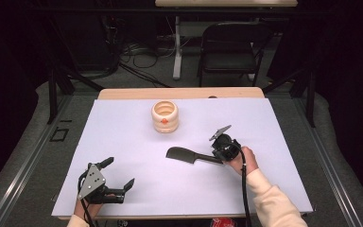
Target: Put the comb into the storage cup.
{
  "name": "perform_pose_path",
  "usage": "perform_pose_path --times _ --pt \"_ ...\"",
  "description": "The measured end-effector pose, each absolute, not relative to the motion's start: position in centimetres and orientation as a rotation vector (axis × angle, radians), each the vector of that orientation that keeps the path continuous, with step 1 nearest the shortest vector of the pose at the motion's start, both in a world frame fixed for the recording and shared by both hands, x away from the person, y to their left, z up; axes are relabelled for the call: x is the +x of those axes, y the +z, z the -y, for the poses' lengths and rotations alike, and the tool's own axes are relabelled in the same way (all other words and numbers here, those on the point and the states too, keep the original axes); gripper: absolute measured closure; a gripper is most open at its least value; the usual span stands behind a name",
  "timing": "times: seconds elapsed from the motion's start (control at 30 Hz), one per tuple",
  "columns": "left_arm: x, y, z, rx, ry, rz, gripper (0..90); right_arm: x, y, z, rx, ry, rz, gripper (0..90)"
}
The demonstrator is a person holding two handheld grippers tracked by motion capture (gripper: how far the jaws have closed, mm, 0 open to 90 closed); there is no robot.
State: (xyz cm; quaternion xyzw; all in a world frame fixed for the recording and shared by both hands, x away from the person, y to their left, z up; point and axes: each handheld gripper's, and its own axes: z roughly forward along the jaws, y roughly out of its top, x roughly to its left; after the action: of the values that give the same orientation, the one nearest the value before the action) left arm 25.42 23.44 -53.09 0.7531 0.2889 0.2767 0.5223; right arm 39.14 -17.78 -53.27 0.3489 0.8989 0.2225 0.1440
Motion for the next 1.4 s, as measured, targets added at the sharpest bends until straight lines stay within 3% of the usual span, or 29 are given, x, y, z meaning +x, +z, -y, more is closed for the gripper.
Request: perform_pose_path --times 0.27,0.53,0.73,1.03,1.13,1.17,1.4 --pt "25.4 -53.1 -23.4 1.804 0.662 -0.692 0.3 38.5 -53.2 17.7 1.009 0.638 -2.610 89.2" --pt "25.4 -53.1 -23.4 1.804 0.663 -0.691 0.3 38.4 -53.1 17.8 1.021 0.631 -2.605 80.8" --pt "25.4 -53.1 -23.4 1.806 0.663 -0.688 0.3 38.6 -52.8 18.5 1.031 0.648 -2.583 62.3" --pt "25.5 -53.1 -23.4 1.806 0.661 -0.689 0.3 39.1 -52.3 19.5 1.045 0.685 -2.564 47.3" --pt "25.5 -53.1 -23.4 1.807 0.660 -0.689 0.3 39.1 -52.0 19.8 1.047 0.690 -2.560 38.7" --pt "25.5 -53.1 -23.4 1.807 0.660 -0.688 0.3 39.0 -51.9 19.8 1.051 0.696 -2.550 31.9" --pt "25.5 -53.1 -23.4 1.808 0.661 -0.693 0.2 39.1 -51.4 20.3 1.020 0.739 -2.552 16.4"
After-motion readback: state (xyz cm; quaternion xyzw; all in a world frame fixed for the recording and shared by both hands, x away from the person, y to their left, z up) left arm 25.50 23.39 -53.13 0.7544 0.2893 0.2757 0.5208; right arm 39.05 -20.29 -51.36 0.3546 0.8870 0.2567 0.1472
